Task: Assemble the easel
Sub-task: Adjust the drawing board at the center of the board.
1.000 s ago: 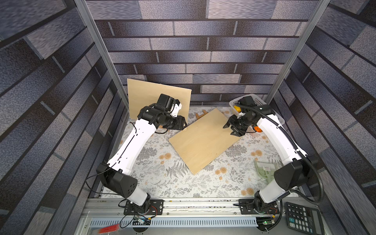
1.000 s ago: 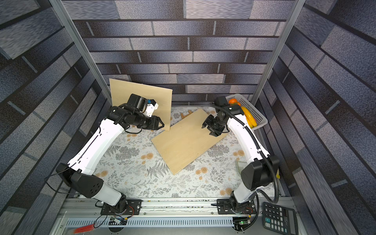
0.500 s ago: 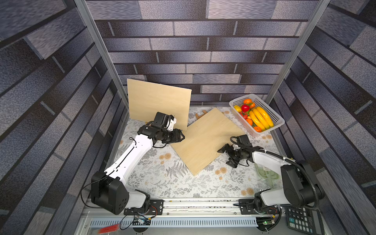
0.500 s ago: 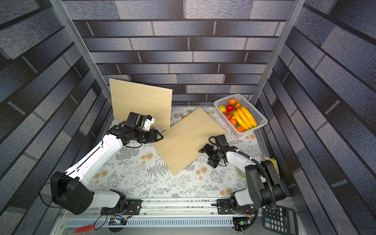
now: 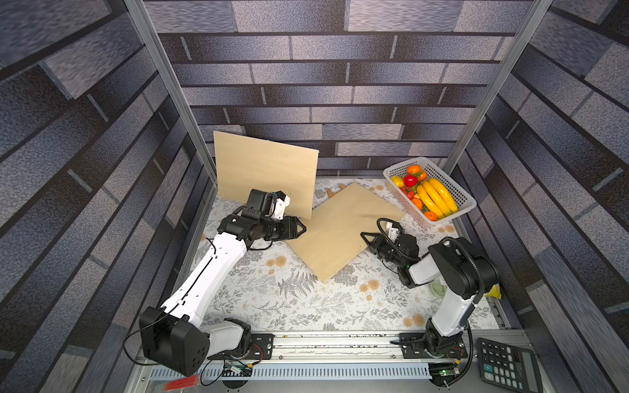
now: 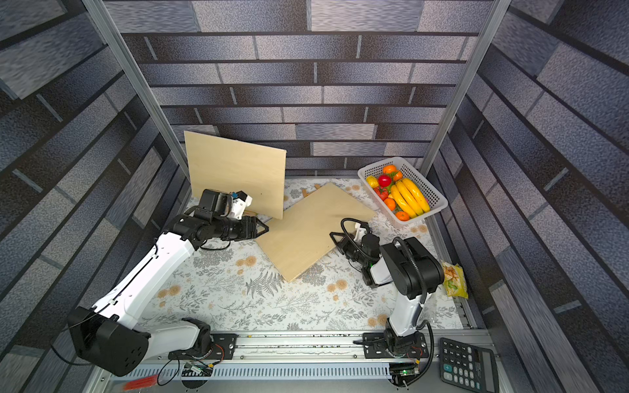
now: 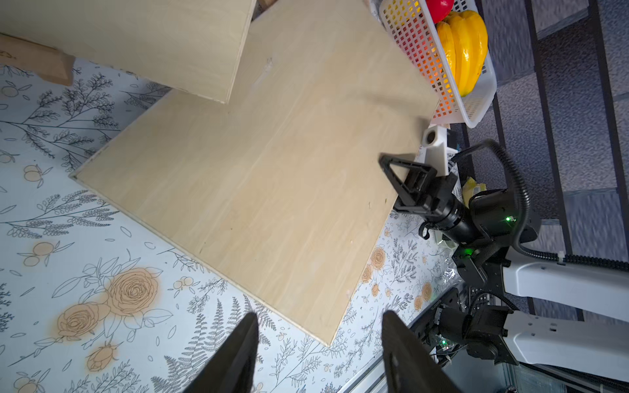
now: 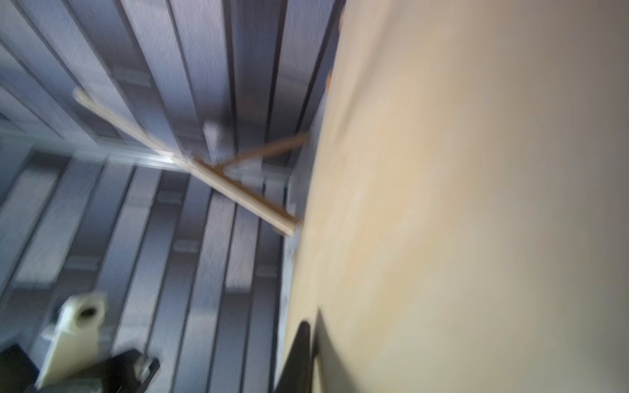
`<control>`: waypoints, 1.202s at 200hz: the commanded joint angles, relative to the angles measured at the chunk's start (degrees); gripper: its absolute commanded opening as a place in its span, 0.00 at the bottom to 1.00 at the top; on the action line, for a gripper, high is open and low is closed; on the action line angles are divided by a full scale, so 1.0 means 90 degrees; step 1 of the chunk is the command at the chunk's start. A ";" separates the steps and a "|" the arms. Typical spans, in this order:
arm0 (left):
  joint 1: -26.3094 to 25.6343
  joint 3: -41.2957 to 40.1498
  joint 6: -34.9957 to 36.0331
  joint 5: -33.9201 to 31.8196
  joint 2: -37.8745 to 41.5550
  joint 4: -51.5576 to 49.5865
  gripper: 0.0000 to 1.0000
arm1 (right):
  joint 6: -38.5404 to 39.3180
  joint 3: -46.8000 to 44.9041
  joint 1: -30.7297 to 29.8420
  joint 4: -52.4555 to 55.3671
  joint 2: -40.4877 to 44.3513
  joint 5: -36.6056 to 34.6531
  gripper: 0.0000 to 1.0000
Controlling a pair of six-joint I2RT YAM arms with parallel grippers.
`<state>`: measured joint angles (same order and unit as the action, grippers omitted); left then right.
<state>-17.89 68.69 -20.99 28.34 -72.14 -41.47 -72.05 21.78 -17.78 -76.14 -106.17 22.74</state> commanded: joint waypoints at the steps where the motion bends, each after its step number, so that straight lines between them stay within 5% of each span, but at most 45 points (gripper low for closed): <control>1: 0.0058 -0.0057 0.0279 0.0124 0.0184 -0.0285 0.60 | -0.0417 -0.0623 -0.0040 -0.0326 -0.0499 0.0090 0.03; 28: 0.0057 -0.0219 0.0243 0.0140 0.0258 -0.0163 0.60 | -0.0158 -0.1151 -0.0009 -0.0200 0.0279 0.0027 0.00; 56: 0.0061 -0.0389 0.0196 0.0077 0.0347 0.0045 0.60 | 0.0131 -0.1512 0.0008 0.1299 0.1827 0.0161 0.00; 80: 0.0063 -0.0502 0.0165 0.0067 0.0366 0.0225 0.60 | 0.1450 -0.0894 -0.0007 0.5143 0.4487 0.0336 0.00; 91: 0.0059 -0.0575 0.0144 0.0065 0.0375 0.0336 0.60 | 0.2420 -0.0251 -0.0007 0.7549 0.5795 -0.0037 0.00; 114: 0.0040 -0.0711 0.0053 0.0045 0.0362 0.0609 0.60 | 0.3344 0.0756 0.0079 1.0383 0.7467 -0.0964 0.00; 141: 0.0020 -0.0801 -0.0025 0.0055 0.0278 0.0905 0.60 | 0.3168 0.1406 0.0091 1.2022 0.7941 -0.0909 0.00; 165: -0.0008 -0.0776 -0.0049 -0.0004 0.0232 0.1023 0.60 | 0.2881 0.2248 0.0091 1.3856 0.8477 -0.1676 0.00; 197: -0.0052 -0.0815 -0.0099 -0.0032 0.0148 0.1200 0.60 | 0.1710 0.3071 0.0091 1.6151 0.9003 -0.2226 0.00; 240: -0.0168 -0.0856 -0.0109 -0.0033 0.0023 0.1374 0.60 | 0.0704 0.2671 0.0091 1.6835 0.9709 -0.2322 0.00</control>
<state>-18.74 61.93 -21.47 28.29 -70.81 -30.46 -64.34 47.53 -16.93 67.96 -19.81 6.00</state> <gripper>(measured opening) 0.601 0.099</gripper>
